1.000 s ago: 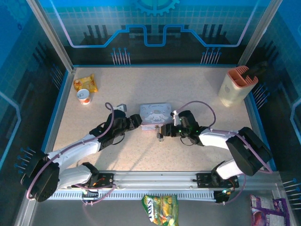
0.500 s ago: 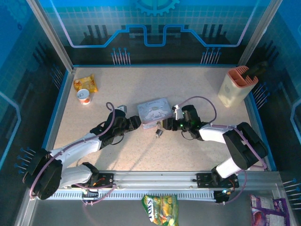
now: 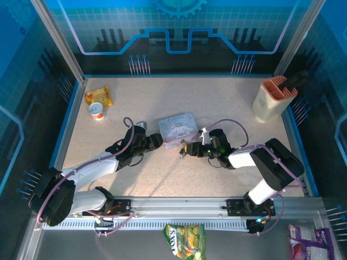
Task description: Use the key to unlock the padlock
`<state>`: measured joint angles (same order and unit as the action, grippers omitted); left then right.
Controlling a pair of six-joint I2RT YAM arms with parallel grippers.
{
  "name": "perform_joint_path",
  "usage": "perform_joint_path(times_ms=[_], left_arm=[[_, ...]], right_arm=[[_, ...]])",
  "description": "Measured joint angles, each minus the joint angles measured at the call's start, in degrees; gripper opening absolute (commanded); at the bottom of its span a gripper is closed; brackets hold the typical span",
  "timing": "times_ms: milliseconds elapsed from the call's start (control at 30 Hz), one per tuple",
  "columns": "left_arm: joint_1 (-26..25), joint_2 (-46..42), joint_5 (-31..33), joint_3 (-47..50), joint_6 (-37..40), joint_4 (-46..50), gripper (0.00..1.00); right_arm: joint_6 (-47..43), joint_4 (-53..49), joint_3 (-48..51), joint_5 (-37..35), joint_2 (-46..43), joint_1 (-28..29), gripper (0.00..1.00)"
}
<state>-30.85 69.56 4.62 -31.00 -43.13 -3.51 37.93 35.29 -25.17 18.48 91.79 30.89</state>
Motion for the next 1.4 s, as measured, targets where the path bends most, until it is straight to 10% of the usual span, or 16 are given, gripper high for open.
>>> perform_joint_path(times_ms=[1400], left_arm=[[0.0,6.25,-2.1,-2.62,0.0,-2.43,0.66]], right_arm=[[-8.02,-34.01,-20.98,-24.3,5.31,15.56,0.57]])
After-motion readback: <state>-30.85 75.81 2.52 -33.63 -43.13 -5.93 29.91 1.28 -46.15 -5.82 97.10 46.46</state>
